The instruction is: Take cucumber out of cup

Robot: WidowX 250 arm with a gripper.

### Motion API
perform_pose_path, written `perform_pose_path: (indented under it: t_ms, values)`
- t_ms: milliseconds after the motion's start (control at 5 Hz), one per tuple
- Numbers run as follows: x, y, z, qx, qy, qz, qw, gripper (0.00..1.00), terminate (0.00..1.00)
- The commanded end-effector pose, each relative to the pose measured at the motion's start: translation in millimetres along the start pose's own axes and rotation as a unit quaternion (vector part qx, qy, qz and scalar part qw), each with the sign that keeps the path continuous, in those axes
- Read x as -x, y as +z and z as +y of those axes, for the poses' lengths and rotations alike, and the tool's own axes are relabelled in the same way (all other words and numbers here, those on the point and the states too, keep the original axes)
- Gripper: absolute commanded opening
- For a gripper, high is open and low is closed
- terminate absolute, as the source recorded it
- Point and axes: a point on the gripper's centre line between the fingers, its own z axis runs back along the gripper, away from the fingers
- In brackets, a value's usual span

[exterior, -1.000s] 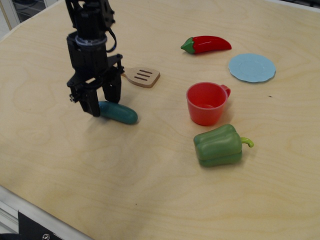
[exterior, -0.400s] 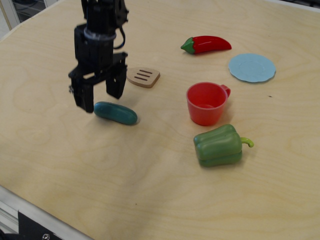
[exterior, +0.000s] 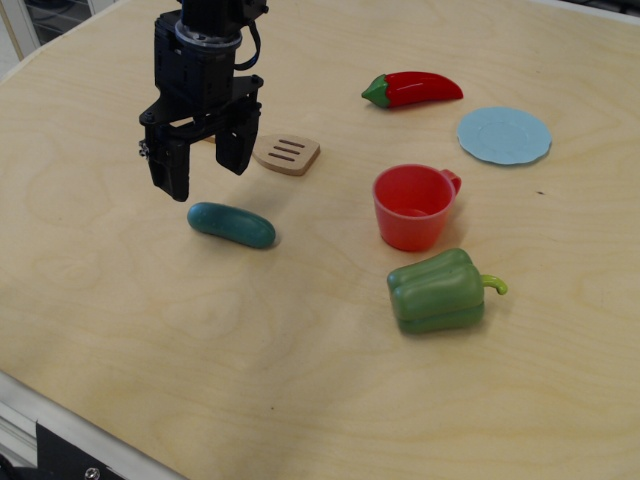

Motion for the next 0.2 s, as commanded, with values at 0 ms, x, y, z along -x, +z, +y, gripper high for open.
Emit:
perform_pose_path:
  t_ms: [0]
  values:
    - [-14.4, 21.3, -3.0, 0.035, 0.009, -0.018, 0.9992, 1.00, 1.00]
